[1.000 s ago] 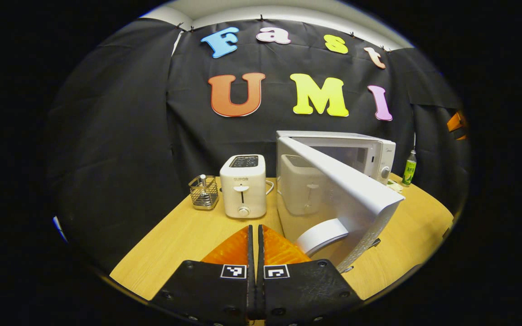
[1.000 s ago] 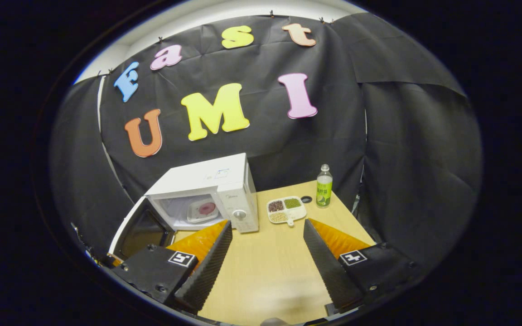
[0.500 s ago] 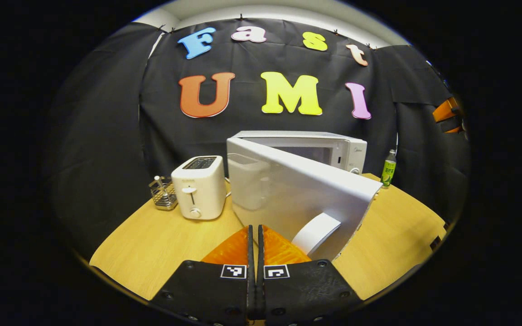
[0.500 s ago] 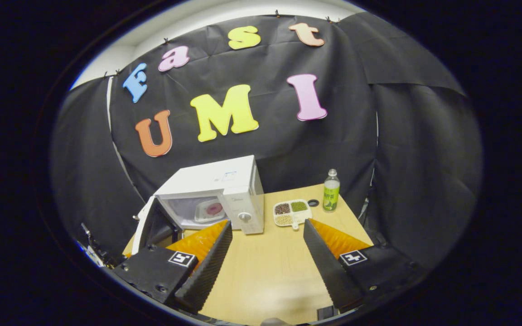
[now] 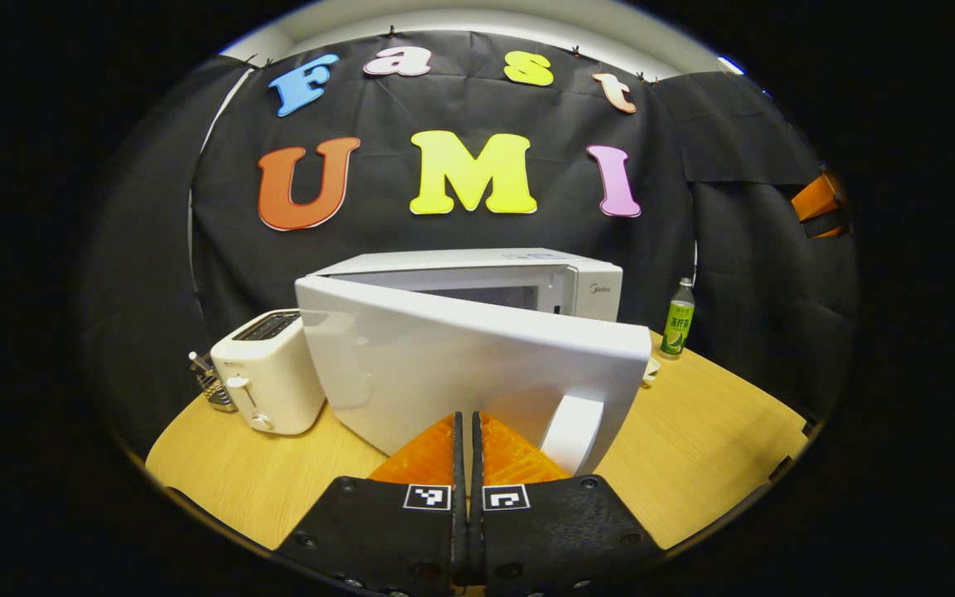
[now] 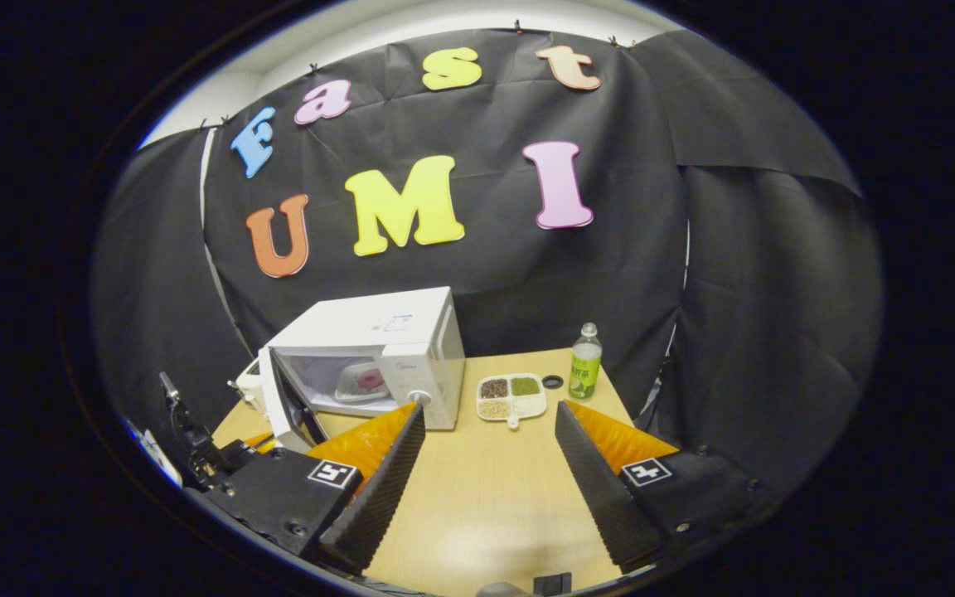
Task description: Open the microwave oven with the left hand, put the food in, and close the microwave oven.
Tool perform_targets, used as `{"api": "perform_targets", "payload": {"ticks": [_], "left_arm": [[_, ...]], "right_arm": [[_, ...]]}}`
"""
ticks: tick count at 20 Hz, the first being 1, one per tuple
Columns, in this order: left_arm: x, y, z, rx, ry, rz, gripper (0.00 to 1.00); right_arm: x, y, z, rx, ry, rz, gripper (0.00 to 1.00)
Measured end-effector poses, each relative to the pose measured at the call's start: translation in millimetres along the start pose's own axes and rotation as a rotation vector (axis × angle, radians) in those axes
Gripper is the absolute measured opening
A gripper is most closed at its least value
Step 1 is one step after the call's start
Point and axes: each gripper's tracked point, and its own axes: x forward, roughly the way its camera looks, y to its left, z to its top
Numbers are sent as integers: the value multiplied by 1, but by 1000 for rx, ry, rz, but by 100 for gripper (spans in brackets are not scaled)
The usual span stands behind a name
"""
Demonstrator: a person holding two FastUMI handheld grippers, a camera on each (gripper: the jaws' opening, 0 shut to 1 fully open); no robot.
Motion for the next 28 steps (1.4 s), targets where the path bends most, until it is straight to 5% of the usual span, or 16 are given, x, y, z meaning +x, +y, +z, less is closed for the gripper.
{"api": "perform_targets", "payload": {"ticks": [2,3,4,5,7,10,11,12,14,16,17,20,21,28], "left_arm": [[16,-12,5,7,0,-12,0],[24,-16,8,6,-2,-17,0],[31,-21,10,1,-3,-23,0],[41,-25,11,-4,0,-27,0],[59,-32,14,-11,2,-34,0],[89,-41,20,-19,3,-45,0],[100,-43,23,-19,3,-47,0],[108,-43,25,-20,2,-46,0],[127,-48,28,-28,-2,-54,0],[143,-52,30,-22,0,-59,0],[150,-53,31,-19,1,-62,0],[155,-50,29,-14,4,-51,0],[155,-51,28,-19,8,-56,0],[163,-61,26,-41,49,-72,0]], "right_arm": [[-1,-6,1,11,9,3,92],[-2,-9,4,20,6,4,100],[-1,-12,8,24,-2,-1,92],[-1,-16,12,22,-8,-7,100],[-1,-22,13,21,-16,-18,92],[3,-32,12,18,-13,-43,92],[4,-34,12,21,-9,-50,100],[7,-37,12,24,-6,-56,92],[10,-39,10,30,0,-65,92],[14,-41,11,38,4,-72,100],[16,-42,10,43,7,-74,92],[23,-44,6,49,25,-79,92],[23,-43,7,50,27,-77,100],[17,-27,8,42,16,-76,100]]}}
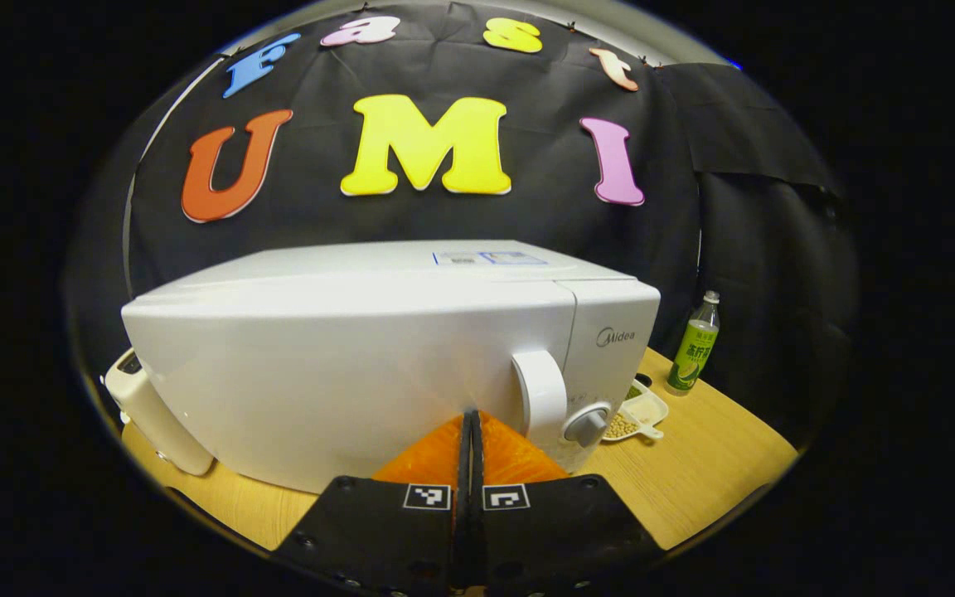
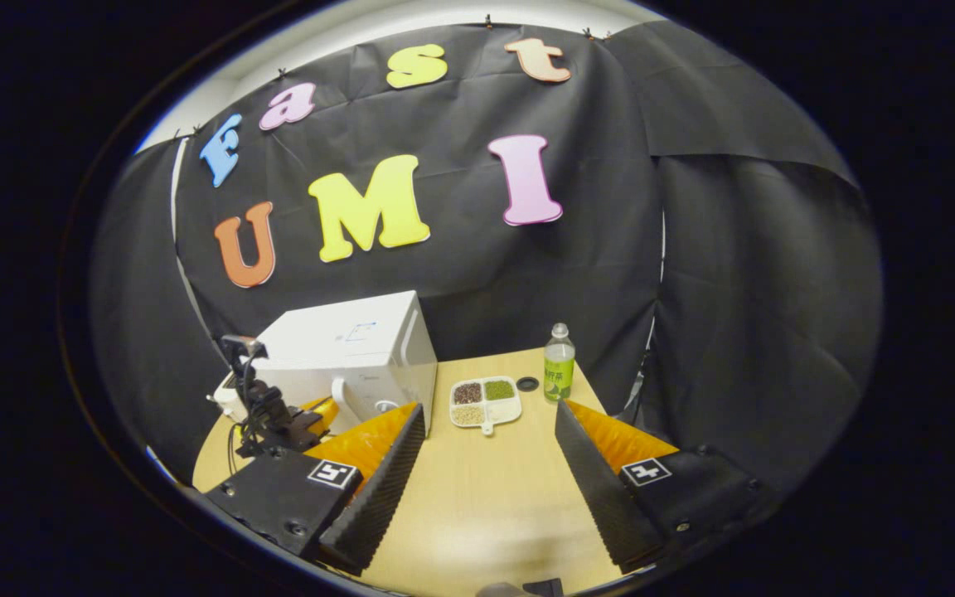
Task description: Open the microwave oven with the left hand, put the food in, and close the microwave oven.
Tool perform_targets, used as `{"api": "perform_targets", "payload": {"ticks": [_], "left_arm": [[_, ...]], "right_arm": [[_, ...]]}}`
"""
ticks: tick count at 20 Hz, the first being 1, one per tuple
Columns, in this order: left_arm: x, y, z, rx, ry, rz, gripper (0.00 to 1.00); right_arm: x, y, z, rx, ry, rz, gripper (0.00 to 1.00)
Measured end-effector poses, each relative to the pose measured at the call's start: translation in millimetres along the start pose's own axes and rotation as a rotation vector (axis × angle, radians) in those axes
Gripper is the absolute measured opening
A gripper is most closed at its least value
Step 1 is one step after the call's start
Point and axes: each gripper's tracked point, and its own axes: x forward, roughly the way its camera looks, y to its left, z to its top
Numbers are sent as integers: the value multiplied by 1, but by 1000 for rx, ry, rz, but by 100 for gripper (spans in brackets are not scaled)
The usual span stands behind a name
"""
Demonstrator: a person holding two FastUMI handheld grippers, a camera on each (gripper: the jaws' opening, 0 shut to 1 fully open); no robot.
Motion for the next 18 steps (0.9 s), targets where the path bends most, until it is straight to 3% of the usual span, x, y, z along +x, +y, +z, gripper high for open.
{"api": "perform_targets", "payload": {"ticks": [3,4,5,8,9,11,12,15,16,18], "left_arm": [[-2,-2,-3,19,15,3,0],[-7,-3,0,16,7,-5,10],[-12,-2,3,20,-3,-6,0],[-34,-5,7,27,-14,-31,1],[-44,-7,9,32,-17,-52,7],[-58,0,11,61,-22,-20,65],[-64,3,12,70,-19,-17,94],[-97,7,28,56,-44,-9,95],[-111,8,34,51,-58,-1,95],[-138,13,46,65,-78,18,95]], "right_arm": [[-5,8,0,-12,-9,0,100],[-7,10,0,-15,-10,-1,92],[-9,12,0,-18,-14,-1,100],[-15,18,-2,-41,-28,-3,100],[-18,21,-4,-47,-28,-3,92],[-23,26,-7,-56,-28,-1,92],[-25,28,-8,-63,-35,-3,100],[-33,35,-12,-87,-50,-6,100],[-35,38,-14,-92,-56,-4,92],[-40,46,-19,-101,-63,-1,92]]}}
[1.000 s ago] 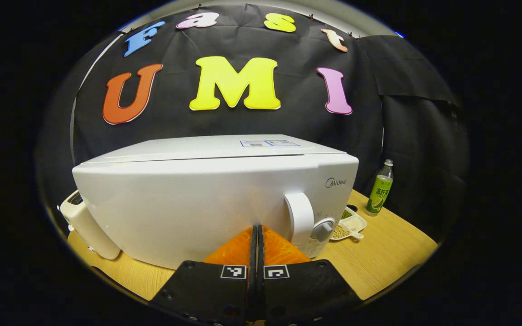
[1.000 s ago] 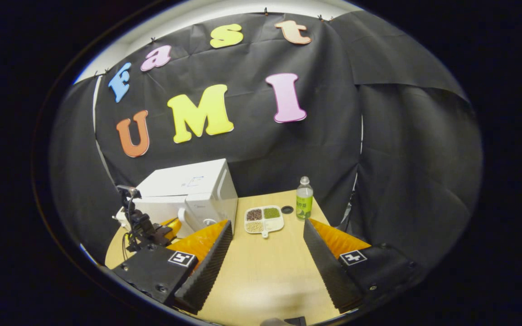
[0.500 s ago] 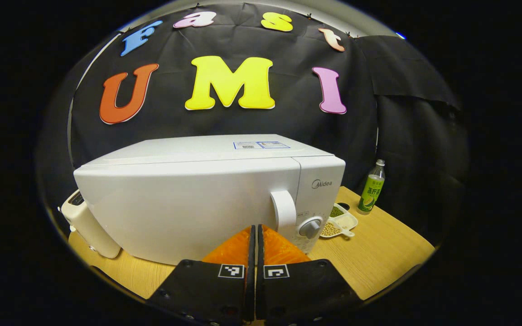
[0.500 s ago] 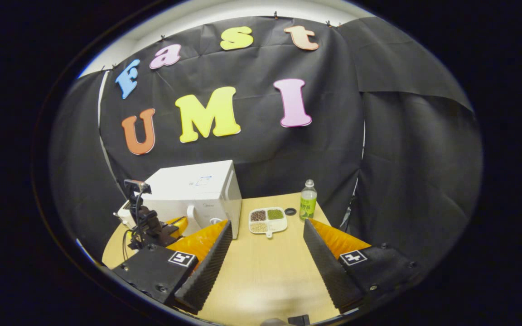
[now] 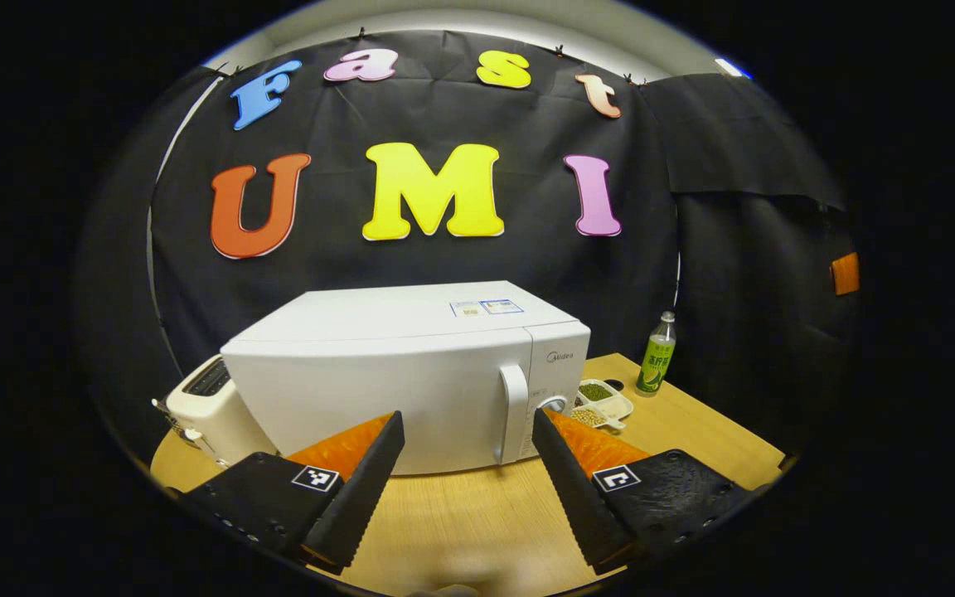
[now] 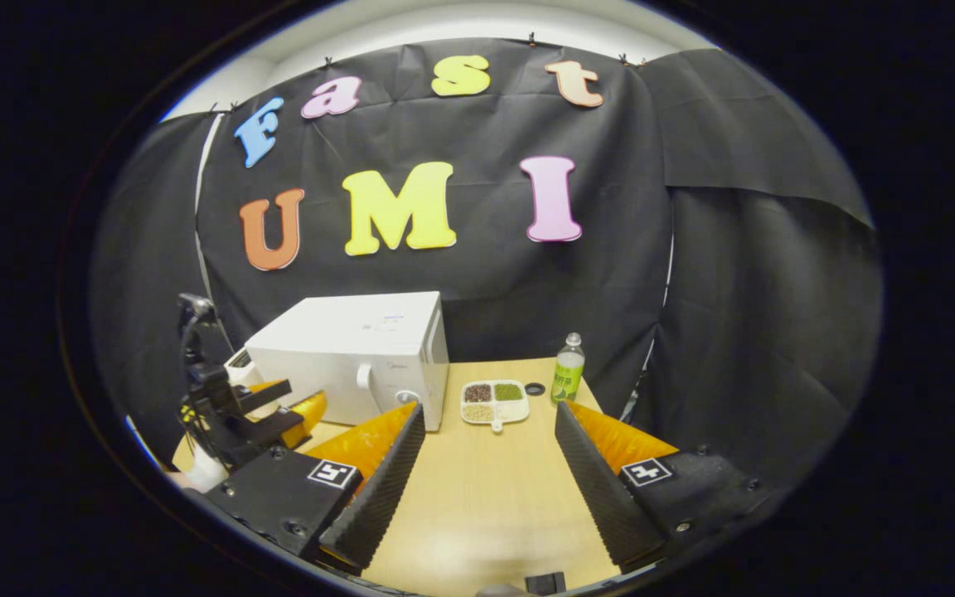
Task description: Open the microwave oven with the left hand, put the food in, and close the microwave oven.
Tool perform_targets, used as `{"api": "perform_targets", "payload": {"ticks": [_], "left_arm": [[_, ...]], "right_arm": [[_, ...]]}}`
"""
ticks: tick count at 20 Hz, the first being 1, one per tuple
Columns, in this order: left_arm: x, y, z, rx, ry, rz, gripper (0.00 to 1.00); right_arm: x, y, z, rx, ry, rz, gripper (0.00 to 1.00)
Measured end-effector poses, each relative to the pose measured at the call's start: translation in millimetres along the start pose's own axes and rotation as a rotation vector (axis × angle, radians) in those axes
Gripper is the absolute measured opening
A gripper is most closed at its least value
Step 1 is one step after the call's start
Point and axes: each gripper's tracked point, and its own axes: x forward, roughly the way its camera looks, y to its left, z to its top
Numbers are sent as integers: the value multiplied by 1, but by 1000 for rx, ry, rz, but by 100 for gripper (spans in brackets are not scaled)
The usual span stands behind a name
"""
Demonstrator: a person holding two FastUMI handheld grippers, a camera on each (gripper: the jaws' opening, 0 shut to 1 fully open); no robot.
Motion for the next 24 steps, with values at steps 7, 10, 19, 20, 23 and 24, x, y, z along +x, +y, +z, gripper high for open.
{"api": "perform_targets", "payload": {"ticks": [7,10,19,20,23,24], "left_arm": [[-108,34,38,-21,-38,79,95],[-150,51,55,-52,-61,104,96],[-219,95,96,-73,-172,247,95],[-220,97,97,-69,-175,247,95],[-220,98,97,-71,-178,249,95],[-220,98,97,-72,-179,250,95]], "right_arm": [[-12,40,0,-57,-90,28,100],[-15,60,1,-59,-122,53,100],[-32,92,19,-54,-191,103,100],[-34,93,21,-58,-200,102,92],[-39,94,26,-69,-214,100,100],[-39,93,27,-68,-214,99,100]]}}
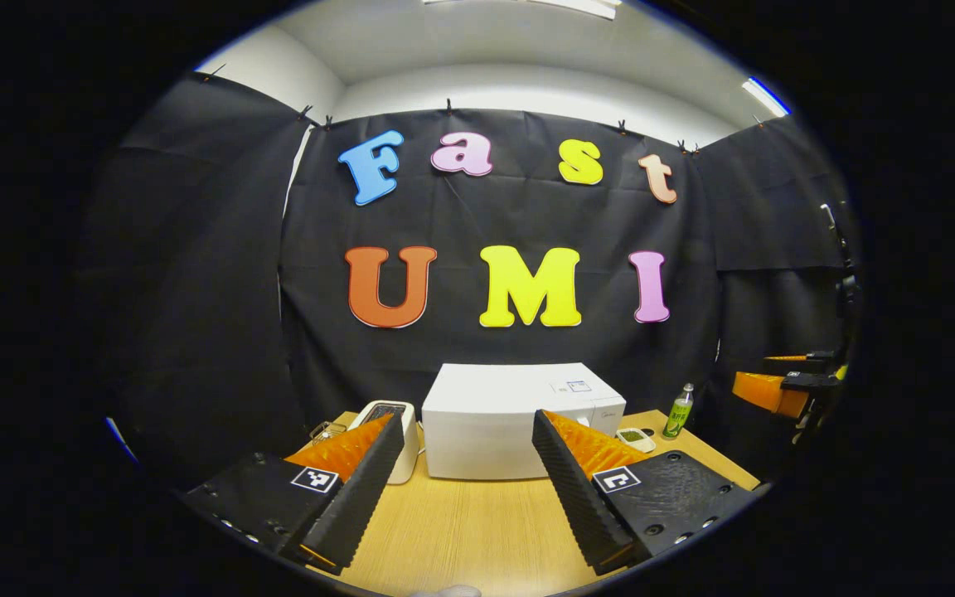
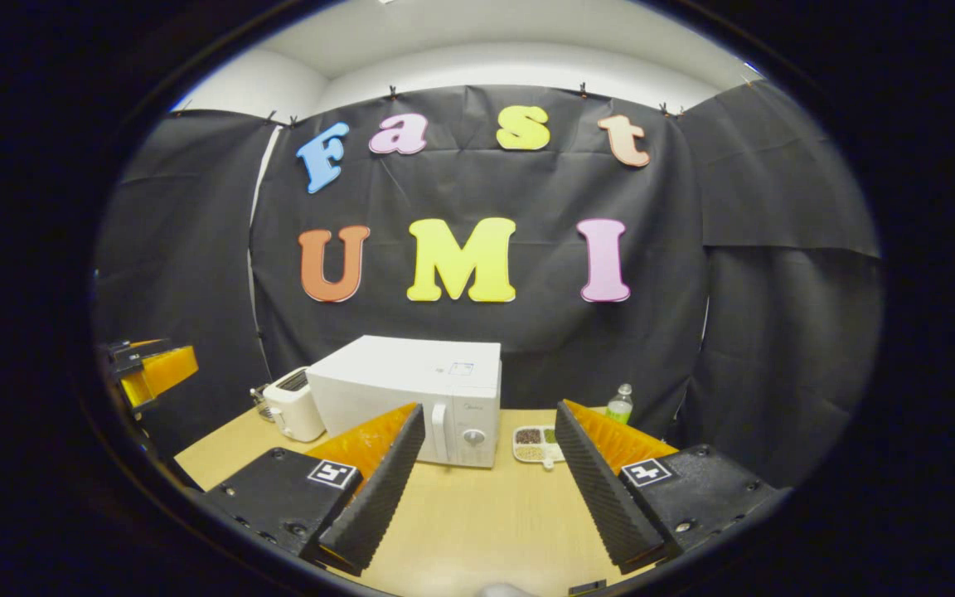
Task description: Open the microwave oven with the left hand, put the food in, and close the microwave oven.
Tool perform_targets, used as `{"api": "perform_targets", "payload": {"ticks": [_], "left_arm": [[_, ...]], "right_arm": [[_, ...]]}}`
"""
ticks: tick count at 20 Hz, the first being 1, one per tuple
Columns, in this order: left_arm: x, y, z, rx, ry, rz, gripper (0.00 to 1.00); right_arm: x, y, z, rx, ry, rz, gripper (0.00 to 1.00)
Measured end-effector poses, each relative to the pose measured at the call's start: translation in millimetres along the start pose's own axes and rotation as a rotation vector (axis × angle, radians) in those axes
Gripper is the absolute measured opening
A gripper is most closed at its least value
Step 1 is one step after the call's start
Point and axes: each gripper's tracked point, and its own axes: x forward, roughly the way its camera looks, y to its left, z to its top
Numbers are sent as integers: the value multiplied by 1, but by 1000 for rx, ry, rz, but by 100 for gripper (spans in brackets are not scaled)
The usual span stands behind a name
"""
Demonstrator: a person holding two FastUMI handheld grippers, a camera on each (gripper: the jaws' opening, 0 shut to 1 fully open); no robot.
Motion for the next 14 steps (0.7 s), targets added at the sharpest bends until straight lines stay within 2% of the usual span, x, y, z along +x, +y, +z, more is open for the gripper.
{"api": "perform_targets", "payload": {"ticks": [1,2,7,8,14], "left_arm": [[1,-1,1,0,-2,-5,95],[-1,-4,2,0,-5,-16,95],[3,-12,9,5,-28,-32,95],[2,-12,9,6,-26,-34,95],[4,-17,16,10,-40,-54,95]], "right_arm": [[-1,-1,1,5,0,-2,92],[-1,-3,3,9,-2,-4,100],[-7,-10,13,-15,-22,-28,100],[-3,-9,21,-12,-25,-29,92],[-7,-8,23,4,-32,-33,92]]}}
